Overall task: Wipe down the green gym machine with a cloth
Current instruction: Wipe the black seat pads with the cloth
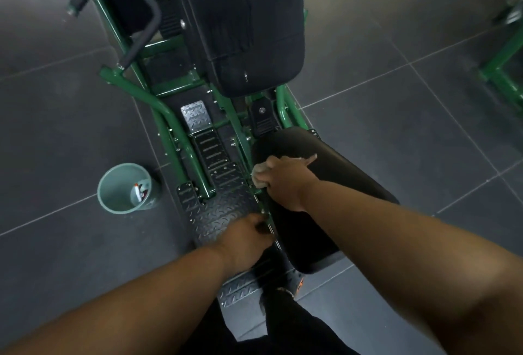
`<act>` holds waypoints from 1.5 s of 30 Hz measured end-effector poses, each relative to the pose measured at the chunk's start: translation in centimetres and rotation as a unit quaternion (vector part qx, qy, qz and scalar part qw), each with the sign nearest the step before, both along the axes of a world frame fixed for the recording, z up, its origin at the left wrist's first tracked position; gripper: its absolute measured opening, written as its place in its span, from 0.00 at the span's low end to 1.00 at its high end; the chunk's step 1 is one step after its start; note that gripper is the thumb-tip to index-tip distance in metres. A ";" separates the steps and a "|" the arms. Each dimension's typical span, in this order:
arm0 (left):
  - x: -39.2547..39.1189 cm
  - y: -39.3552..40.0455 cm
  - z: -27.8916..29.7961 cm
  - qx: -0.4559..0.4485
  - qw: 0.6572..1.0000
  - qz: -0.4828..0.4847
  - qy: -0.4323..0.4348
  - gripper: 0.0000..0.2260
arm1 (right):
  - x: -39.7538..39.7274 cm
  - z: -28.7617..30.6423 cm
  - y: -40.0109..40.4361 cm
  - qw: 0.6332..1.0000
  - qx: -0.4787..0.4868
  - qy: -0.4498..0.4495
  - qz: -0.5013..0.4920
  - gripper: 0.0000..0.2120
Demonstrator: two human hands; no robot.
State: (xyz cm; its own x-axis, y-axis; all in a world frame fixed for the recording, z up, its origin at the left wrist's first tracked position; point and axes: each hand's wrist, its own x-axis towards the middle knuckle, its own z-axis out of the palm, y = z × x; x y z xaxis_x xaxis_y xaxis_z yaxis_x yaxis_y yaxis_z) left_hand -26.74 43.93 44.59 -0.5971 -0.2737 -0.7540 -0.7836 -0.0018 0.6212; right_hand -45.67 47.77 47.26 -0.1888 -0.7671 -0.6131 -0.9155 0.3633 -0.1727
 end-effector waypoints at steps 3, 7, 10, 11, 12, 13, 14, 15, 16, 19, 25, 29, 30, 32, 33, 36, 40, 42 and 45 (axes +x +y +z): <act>0.0 1.0 -0.4 0.010 1.000 0.018 0.007 0.15 | 0.2 -0.2 1.5 0.996 -0.009 -0.014 0.089 0.11; 0.1 2.2 -0.1 0.019 0.996 0.082 0.014 0.11 | 1.1 0.3 4.5 0.989 -0.061 -0.047 0.126 0.13; 0.5 3.2 0.0 0.013 0.992 0.126 0.012 0.10 | 0.3 0.6 4.1 0.991 -0.041 -0.057 0.111 0.16; 0.5 3.7 0.2 0.010 0.989 0.148 0.013 0.09 | -0.3 0.5 3.7 0.993 -0.040 -0.065 0.095 0.15; 0.6 4.1 0.3 0.006 0.986 0.168 0.011 0.07 | -0.7 0.6 3.2 0.993 -0.046 -0.068 0.086 0.13; 0.7 4.4 0.6 0.002 0.983 0.182 0.007 0.06 | -0.8 0.5 3.0 0.994 -0.046 -0.074 0.072 0.10; 0.8 4.8 0.9 0.004 0.981 0.192 0.001 0.05 | -0.2 0.9 3.0 0.994 -0.046 -0.056 0.078 0.10; 0.9 5.1 1.2 0.005 0.979 0.204 -0.004 0.06 | 0.6 0.7 3.2 0.996 -0.033 -0.036 0.079 0.11; 1.2 5.3 1.3 0.006 0.977 0.212 -0.012 0.07 | 1.3 0.7 3.9 0.996 -0.045 -0.014 0.079 0.13; 1.7 5.4 2.1 -0.005 0.973 0.227 -0.035 0.07 | 2.2 3.1 8.2 0.986 -0.088 -0.022 0.141 0.17; 2.1 6.0 2.8 0.000 0.971 0.235 -0.036 0.04 | 3.4 0.6 12.9 0.989 0.054 0.027 -0.137 0.27; 2.3 7.5 2.6 -0.006 0.970 0.241 -0.030 0.05 | 2.5 2.2 12.8 0.992 -0.108 -0.003 0.060 0.24; 2.5 7.8 2.5 -0.005 0.970 0.240 -0.026 0.07 | 2.0 4.1 13.8 0.990 -0.113 0.017 0.085 0.24; 3.0 8.5 2.4 -0.004 0.972 0.233 -0.020 0.11 | 3.3 3.8 13.3 0.985 -0.121 0.099 0.065 0.25; 3.3 8.8 2.4 -0.002 0.972 0.236 -0.014 0.13 | 4.3 4.0 13.8 0.984 -0.117 0.107 0.079 0.25; 3.8 9.8 2.4 0.018 0.967 0.254 0.005 0.17 | 5.8 4.9 15.1 0.985 -0.117 0.067 0.110 0.23; 4.4 11.4 2.9 0.020 0.970 0.241 0.026 0.18 | 3.9 6.0 16.9 0.992 -0.110 0.031 0.056 0.24; 4.5 11.9 3.5 0.010 0.976 0.218 0.022 0.17 | 1.1 5.4 17.4 0.992 -0.105 0.065 -0.004 0.24; 4.0 12.0 4.4 -0.020 0.976 0.215 0.007 0.20 | -1.1 4.9 17.1 0.986 -0.095 0.115 -0.076 0.19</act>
State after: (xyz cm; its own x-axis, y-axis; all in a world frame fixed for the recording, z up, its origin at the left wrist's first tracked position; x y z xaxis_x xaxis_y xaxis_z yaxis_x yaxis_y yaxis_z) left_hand -22.76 55.91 49.02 -0.4304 -0.5306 -0.7302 -0.7072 -0.3045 0.6381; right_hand -46.75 64.90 52.20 -0.4277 -0.8160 -0.3889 -0.8755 0.4809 -0.0461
